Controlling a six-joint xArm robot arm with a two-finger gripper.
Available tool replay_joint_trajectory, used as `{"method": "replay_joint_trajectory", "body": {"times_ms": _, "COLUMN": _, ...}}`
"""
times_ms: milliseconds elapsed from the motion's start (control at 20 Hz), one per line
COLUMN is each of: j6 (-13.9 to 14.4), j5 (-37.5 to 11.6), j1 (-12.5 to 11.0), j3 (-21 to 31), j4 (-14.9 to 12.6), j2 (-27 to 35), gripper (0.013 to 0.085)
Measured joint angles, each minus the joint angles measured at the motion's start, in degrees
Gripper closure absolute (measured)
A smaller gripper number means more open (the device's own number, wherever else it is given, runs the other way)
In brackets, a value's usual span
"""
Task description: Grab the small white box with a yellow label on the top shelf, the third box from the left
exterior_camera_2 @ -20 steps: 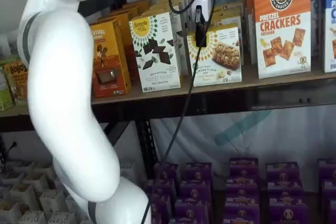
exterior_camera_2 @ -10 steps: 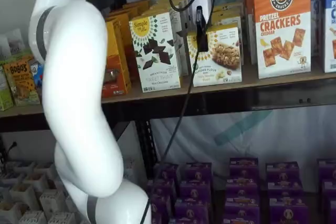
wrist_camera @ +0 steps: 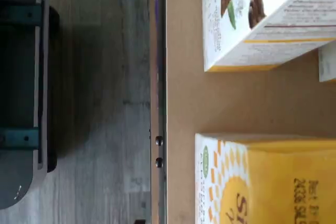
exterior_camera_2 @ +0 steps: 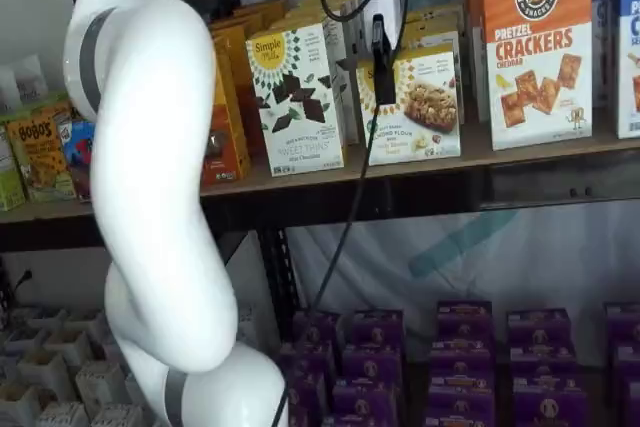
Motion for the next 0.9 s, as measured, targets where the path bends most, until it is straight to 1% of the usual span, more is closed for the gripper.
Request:
{"method": "replay_joint_trajectory", "body": {"times_ms": 200, "j6": -0.08, "j5": -0.03, "j1": -0.02, "j3": 0.31, "j4": -0.24, "j2": -0.02, "gripper": 0.0130}}
{"method": "replay_joint_trajectory", "body": {"times_ms": 250, "j6": -0.12, "j5": -0.07, "j1": -0.06, "j3": 0.42, "j4": -0.25, "j2": -0.05, "gripper": 0.0170}}
{"method": "replay_joint_trajectory", "body": {"times_ms": 300, "j6": -0.17, "j5": -0.04, "j1": -0.13, "j3": 0.46, "j4": -0.12, "j2": -0.07, "gripper": 0.0170}}
{"method": "replay_joint_trajectory", "body": {"times_ms": 400, "j6": -0.45, "j5": -0.10, "j1": -0.53, "j3": 0.62, "j4": 0.75, "j2": -0.15, "gripper": 0.0250}}
{"method": "replay_joint_trajectory", "body": {"times_ms": 450, "j6": -0.57, "j5": -0.26, "j1": -0.71, "j3": 0.75, "j4": 1.18, "j2": -0.24, "gripper": 0.0250}}
{"method": "replay_joint_trajectory", "body": {"times_ms": 550, "j6": -0.87, "j5": -0.71, "j1": -1.13, "j3": 1.08, "j4": 2.24, "j2": -0.49, "gripper": 0.0330}}
{"method": "replay_joint_trajectory", "body": {"times_ms": 600, "j6": -0.93, "j5": -0.79, "j1": -1.21, "j3": 1.14, "j4": 2.44, "j2": -0.54, "gripper": 0.0330}}
{"method": "replay_joint_trajectory", "body": {"times_ms": 700, "j6": -1.03, "j5": -0.96, "j1": -1.32, "j3": 1.24, "j4": 2.62, "j2": -0.64, "gripper": 0.0410}}
{"method": "replay_joint_trajectory", "body": {"times_ms": 900, "j6": -1.16, "j5": -1.28, "j1": -1.47, "j3": 1.46, "j4": 2.78, "j2": -0.87, "gripper": 0.0410}}
